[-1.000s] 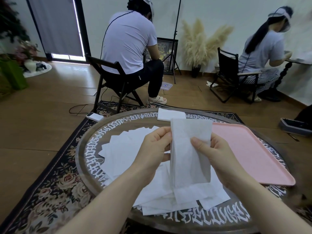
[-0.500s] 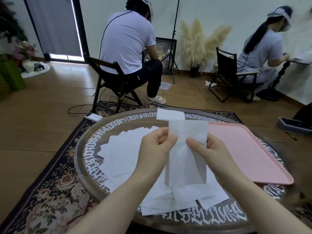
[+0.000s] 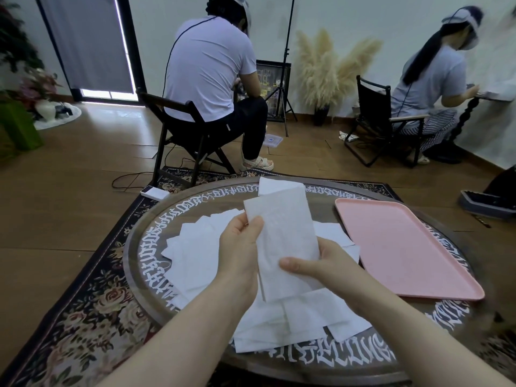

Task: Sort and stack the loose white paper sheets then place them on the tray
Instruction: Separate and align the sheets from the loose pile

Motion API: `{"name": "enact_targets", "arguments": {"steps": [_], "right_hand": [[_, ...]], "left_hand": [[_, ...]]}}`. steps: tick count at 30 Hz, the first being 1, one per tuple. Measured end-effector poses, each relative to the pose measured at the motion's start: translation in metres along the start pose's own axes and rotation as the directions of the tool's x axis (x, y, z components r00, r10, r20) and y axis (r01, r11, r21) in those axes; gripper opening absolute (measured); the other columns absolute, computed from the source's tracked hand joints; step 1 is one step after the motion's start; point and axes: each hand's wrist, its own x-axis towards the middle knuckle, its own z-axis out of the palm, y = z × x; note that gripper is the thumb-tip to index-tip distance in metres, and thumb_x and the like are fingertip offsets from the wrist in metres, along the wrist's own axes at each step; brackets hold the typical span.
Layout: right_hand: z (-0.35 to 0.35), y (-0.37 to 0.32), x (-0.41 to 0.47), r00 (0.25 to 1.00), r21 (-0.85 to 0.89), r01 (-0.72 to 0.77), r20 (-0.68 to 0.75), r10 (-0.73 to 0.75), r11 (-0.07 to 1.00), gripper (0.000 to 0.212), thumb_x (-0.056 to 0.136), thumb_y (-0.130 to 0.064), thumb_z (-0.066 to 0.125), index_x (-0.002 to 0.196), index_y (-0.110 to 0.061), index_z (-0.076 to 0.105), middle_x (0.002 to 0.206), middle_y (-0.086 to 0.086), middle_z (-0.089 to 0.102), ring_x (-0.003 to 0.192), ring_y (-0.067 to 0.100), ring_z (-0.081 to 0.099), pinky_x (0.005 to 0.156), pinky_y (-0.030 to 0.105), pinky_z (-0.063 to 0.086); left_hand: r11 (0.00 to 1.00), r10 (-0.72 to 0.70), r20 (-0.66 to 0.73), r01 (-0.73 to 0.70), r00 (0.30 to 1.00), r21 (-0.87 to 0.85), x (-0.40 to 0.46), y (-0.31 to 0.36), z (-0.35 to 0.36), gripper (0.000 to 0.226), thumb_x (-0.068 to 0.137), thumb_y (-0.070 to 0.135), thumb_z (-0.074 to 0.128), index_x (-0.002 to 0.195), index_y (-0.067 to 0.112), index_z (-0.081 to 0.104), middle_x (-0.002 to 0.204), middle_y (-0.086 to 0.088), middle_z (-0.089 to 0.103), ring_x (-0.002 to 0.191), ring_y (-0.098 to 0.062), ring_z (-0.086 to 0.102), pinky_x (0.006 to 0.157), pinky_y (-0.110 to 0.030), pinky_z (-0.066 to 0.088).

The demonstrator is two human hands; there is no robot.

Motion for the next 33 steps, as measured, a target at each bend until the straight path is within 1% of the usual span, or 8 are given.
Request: {"name": "enact_targets", "arguments": {"steps": [4,7,13,16,20,26,30,33], "right_hand": [[-0.004,-0.001,0.001,1.0,-0.082,-0.02,-0.001,0.02,0.996,0.02,0.083,-0.015,0.076,0.103,-0.018,0.072,0.092,-0.005,0.078,0.083,0.013,0.075,0.066,0.021,0.057],[-0.012,-0.003,0.004,0.999,-0.201,-0.003,-0.034,-0.004,0.98,0.017,0.081,-0.014,0.079,0.097,-0.014,0.073,0.088,-0.002,0.078,0.078,0.014,0.074,0.066,0.023,0.058],[-0.036,0.0,0.014,0.951,-0.32,0.116,-0.237,-0.198,0.94,0.014,0.08,-0.013,0.079,0.081,-0.004,0.067,0.078,0.012,0.068,0.07,0.015,0.056,0.061,0.024,0.039],[-0.035,0.007,0.022,0.924,-0.392,0.194,-0.235,-0.301,0.899,0.013,0.081,-0.012,0.078,0.079,-0.01,0.065,0.074,0.003,0.064,0.065,0.005,0.05,0.058,0.019,0.034],[-0.033,0.016,0.034,0.935,-0.542,0.13,-0.212,-0.285,0.83,0.016,0.082,-0.018,0.077,0.076,-0.021,0.062,0.069,-0.009,0.056,0.06,0.009,0.046,0.061,0.031,0.034],[-0.038,0.021,0.036,0.963,-0.343,0.163,-0.148,-0.225,0.925,0.018,0.078,-0.007,0.079,0.082,-0.013,0.063,0.073,-0.003,0.062,0.06,0.013,0.052,0.057,0.026,0.042],[-0.041,0.027,0.035,0.98,-0.322,0.102,-0.131,-0.151,0.941,0.017,0.081,-0.006,0.076,0.092,-0.016,0.067,0.082,-0.001,0.071,0.051,0.005,0.051,0.055,0.025,0.044],[-0.039,0.032,0.04,0.971,-0.34,0.067,-0.195,-0.14,0.938,0.012,0.085,-0.009,0.073,0.094,-0.016,0.073,0.09,0.0,0.075,0.072,0.011,0.064,0.071,0.029,0.052]], "left_hand": [[0.991,0.039,0.03,-0.042,0.999,0.13,0.001,-0.003,-0.004,0.031,0.085,0.002,0.069,0.113,0.011,0.062,0.106,-0.006,0.073,0.096,-0.023,0.07,0.073,-0.031,0.055],[0.953,0.127,0.079,-0.144,0.989,0.266,0.007,0.006,-0.011,0.033,0.08,-0.004,0.072,0.105,0.016,0.064,0.103,-0.005,0.072,0.091,-0.018,0.068,0.073,-0.027,0.055],[0.719,0.143,0.251,-0.275,0.957,0.638,0.027,0.017,-0.042,0.028,0.08,-0.007,0.071,0.096,0.015,0.069,0.094,-0.008,0.074,0.081,-0.017,0.065,0.081,-0.038,0.055],[0.632,0.114,0.239,-0.256,0.964,0.732,0.036,0.007,-0.05,0.019,0.081,0.001,0.072,0.085,0.02,0.073,0.084,0.0,0.075,0.078,-0.017,0.066,0.073,-0.029,0.053],[0.469,0.147,0.182,-0.23,0.972,0.853,0.047,-0.003,-0.052,0.007,0.08,0.02,0.077,0.078,0.025,0.072,0.079,0.01,0.07,0.079,-0.017,0.065,0.072,-0.035,0.049],[0.581,0.065,0.232,-0.225,0.971,0.782,0.053,-0.009,-0.06,0.022,0.078,0.013,0.078,0.072,0.034,0.073,0.069,0.015,0.069,0.055,0.002,0.056,0.057,-0.02,0.045],[0.617,0.054,0.172,-0.168,0.984,0.769,0.056,-0.012,-0.066,0.011,0.078,0.011,0.078,0.077,0.022,0.075,0.065,0.006,0.067,0.052,-0.006,0.055,0.061,-0.029,0.048],[0.627,0.044,0.133,-0.131,0.99,0.768,0.058,-0.01,-0.06,0.01,0.078,0.017,0.08,0.084,0.01,0.075,0.07,0.001,0.071,0.062,-0.014,0.06,0.065,-0.032,0.047]]}}
